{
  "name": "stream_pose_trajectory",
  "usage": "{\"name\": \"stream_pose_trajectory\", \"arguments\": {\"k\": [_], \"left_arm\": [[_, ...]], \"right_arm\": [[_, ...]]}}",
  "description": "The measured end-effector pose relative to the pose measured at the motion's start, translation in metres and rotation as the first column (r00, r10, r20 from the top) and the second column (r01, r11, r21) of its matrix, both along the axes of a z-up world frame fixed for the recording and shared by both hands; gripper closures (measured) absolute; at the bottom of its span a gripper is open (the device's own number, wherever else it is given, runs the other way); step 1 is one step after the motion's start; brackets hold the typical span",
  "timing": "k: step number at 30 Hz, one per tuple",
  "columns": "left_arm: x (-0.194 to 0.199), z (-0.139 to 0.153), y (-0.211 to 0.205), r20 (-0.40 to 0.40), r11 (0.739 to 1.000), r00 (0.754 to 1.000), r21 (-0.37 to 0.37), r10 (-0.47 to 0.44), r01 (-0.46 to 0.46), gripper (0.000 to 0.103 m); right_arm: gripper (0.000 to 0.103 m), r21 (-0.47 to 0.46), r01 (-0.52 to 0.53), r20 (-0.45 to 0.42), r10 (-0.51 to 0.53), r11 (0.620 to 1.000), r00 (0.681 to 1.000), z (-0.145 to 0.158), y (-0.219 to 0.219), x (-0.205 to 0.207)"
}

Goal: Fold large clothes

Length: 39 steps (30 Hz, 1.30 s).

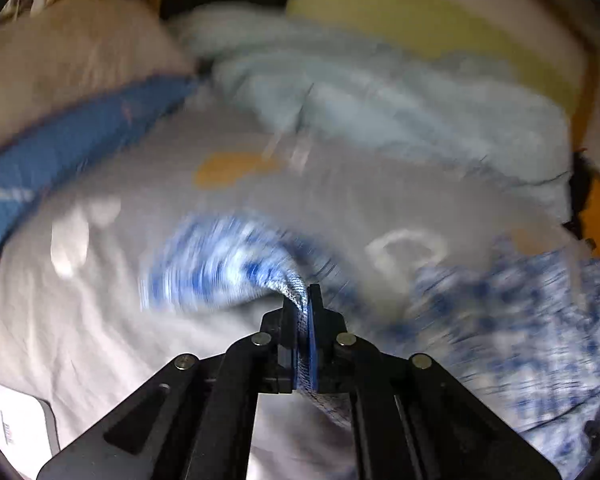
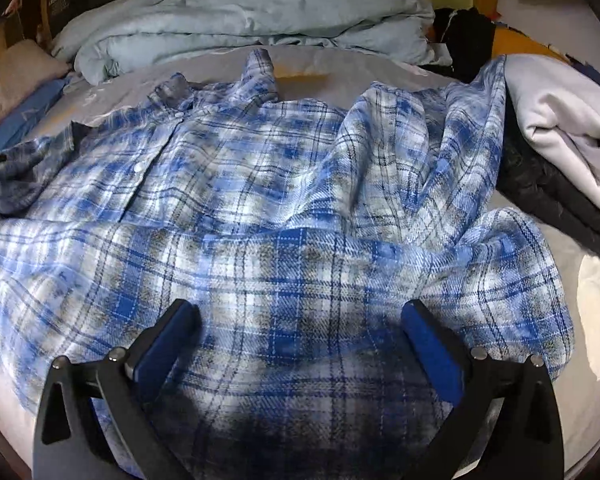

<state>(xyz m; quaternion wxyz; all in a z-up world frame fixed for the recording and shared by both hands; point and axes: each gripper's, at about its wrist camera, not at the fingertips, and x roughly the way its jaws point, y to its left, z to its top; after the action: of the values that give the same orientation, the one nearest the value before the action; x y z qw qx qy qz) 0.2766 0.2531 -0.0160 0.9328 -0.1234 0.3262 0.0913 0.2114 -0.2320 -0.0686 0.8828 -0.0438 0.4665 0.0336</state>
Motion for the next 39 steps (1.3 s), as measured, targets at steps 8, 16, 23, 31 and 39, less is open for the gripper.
{"name": "stream_pose_trajectory", "arguments": {"k": [8,16,23,31,39], "left_arm": [[-0.070,0.058,-0.124,0.174,0.952,0.936,0.031,-0.305,0.304,0.100],[-0.105,0.003,-0.240,0.002,0.888,0.892,0.099,-0.451,0.449,0.033],[-0.136,-0.003,-0.240,0.059,0.923,0.926,0.118,-0.374,0.365,0.009],[-0.145,0.029,-0.195,0.163,0.967,0.954,0.094,-0.251,0.238,0.000],[-0.121,0.038,-0.154,0.109,0.989,0.983,0.017,-0.146,0.145,0.000]], "right_arm": [[0.000,-0.002,0.008,0.032,-0.008,1.000,0.999,0.005,-0.002,-0.003],[0.000,0.073,0.046,0.105,-0.053,0.996,0.993,0.034,-0.018,-0.015],[0.000,0.046,0.034,0.186,-0.042,0.998,0.982,0.052,-0.022,-0.025],[0.000,0.045,0.008,0.183,-0.016,0.999,0.983,0.054,-0.015,-0.026],[0.000,0.040,-0.169,0.171,0.160,0.985,0.972,0.071,0.025,-0.045]]}}
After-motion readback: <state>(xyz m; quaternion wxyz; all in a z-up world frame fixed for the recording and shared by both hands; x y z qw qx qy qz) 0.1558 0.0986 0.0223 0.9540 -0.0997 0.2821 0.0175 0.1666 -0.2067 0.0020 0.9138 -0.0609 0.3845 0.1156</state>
